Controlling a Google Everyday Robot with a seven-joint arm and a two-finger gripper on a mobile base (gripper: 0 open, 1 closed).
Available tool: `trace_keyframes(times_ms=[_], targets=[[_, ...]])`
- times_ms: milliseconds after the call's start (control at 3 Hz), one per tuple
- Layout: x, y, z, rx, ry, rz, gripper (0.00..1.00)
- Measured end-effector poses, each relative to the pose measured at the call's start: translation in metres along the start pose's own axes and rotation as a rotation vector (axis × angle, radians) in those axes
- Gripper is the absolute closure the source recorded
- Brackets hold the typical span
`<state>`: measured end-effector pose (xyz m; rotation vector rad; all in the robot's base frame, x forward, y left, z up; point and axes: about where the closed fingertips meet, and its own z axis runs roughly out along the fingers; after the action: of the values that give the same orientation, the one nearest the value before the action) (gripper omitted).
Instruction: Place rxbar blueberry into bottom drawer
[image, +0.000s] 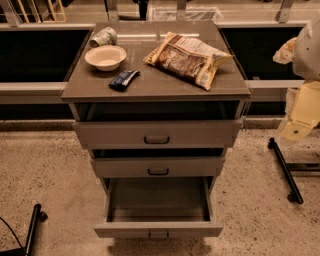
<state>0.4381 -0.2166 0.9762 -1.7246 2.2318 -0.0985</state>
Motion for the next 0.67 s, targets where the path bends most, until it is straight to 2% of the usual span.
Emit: trace_keyframes(times_ms=[333,667], targets=[[0.0,0.0,0.0,0.0,0.0,0.0,0.0],[-0.025,-0.025,0.021,-0.02,-0.027,-0.052,0.0]])
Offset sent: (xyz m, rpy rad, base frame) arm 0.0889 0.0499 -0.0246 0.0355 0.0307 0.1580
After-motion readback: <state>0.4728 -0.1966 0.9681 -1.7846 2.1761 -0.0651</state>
